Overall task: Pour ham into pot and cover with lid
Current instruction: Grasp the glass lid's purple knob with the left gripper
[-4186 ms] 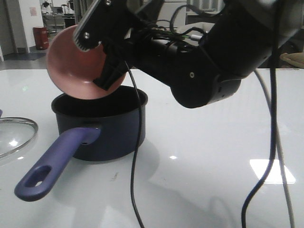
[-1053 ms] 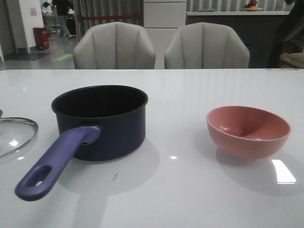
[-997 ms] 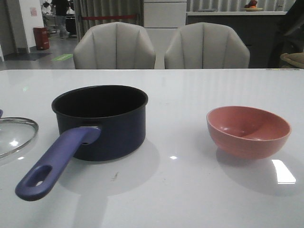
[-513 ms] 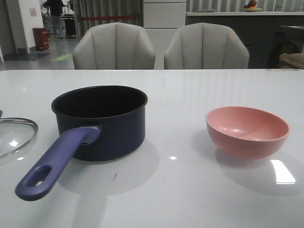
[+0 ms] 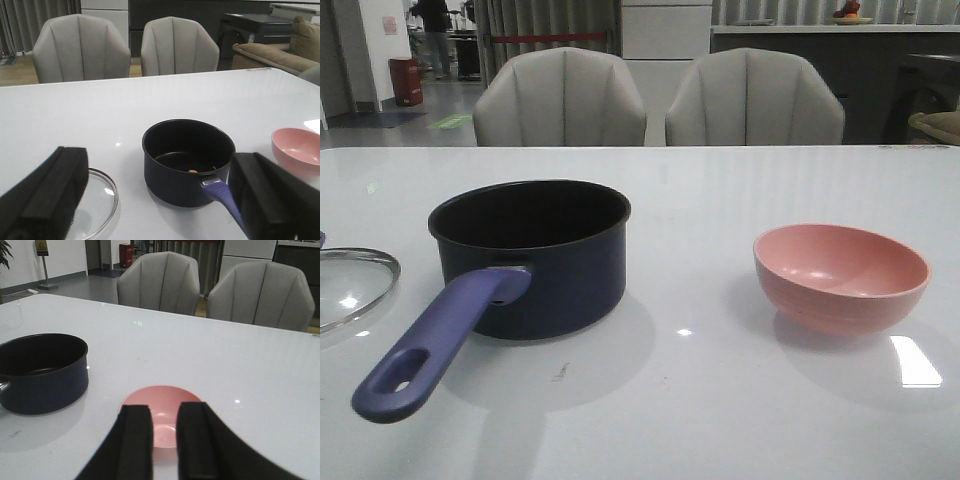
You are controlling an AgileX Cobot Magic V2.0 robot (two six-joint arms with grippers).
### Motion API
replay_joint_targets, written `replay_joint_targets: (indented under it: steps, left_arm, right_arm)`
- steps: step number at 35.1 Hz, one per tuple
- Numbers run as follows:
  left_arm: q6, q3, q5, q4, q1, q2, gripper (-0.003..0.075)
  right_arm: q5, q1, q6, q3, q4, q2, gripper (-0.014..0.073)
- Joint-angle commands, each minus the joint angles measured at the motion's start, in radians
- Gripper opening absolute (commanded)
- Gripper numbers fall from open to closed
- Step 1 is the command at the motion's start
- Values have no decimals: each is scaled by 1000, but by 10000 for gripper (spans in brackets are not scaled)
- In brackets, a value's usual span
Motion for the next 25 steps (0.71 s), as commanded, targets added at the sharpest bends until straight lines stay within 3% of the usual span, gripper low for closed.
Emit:
replay_joint_targets:
  steps: [1,13,25]
  left_arm:
    - [2,-24,-87,-7,-8,13,606]
    - [-18,-86,-76,-7,-8,108,609]
    - [-93,-255,-34,-4,-7,483,608]
  right_arm:
    - [-51,1,-5,-27,10,7,119]
    - [24,1,-5,-27,9,7,147]
    - [25,1,-5,-27,9,7,147]
